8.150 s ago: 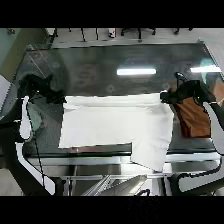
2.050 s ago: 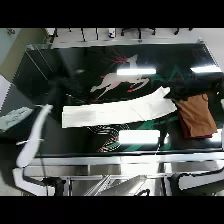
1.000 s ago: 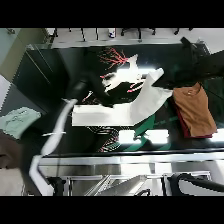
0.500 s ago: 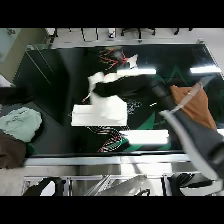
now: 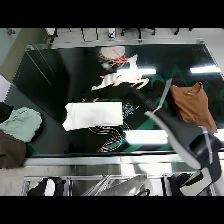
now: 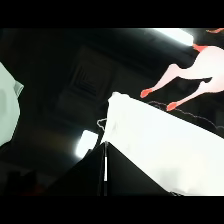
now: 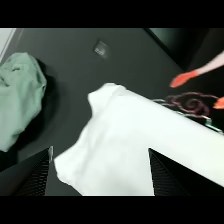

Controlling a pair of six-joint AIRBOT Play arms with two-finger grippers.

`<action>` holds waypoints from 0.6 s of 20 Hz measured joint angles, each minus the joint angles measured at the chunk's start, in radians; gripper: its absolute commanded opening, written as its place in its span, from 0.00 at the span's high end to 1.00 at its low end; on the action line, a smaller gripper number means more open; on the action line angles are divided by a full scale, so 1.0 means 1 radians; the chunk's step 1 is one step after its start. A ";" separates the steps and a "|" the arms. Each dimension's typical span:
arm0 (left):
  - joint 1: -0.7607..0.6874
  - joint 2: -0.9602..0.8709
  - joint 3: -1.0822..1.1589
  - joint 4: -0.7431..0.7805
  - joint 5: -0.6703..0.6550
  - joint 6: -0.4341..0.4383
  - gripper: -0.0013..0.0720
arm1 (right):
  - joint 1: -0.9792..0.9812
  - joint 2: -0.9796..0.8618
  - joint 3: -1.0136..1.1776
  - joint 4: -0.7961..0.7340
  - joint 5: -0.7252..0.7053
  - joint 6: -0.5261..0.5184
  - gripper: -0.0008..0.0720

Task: Fold the shirts.

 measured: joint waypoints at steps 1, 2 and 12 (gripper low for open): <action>0.003 0.005 -0.005 0.000 -0.004 0.003 0.96 | -0.074 0.015 0.000 -0.004 -0.089 0.011 0.02; 0.005 0.008 -0.007 0.000 -0.008 0.004 0.96 | -0.140 0.024 -0.003 -0.011 -0.167 0.021 0.02; 0.010 0.015 -0.014 0.000 -0.010 0.008 0.96 | -0.364 -0.121 -0.116 -0.011 -0.513 0.074 0.03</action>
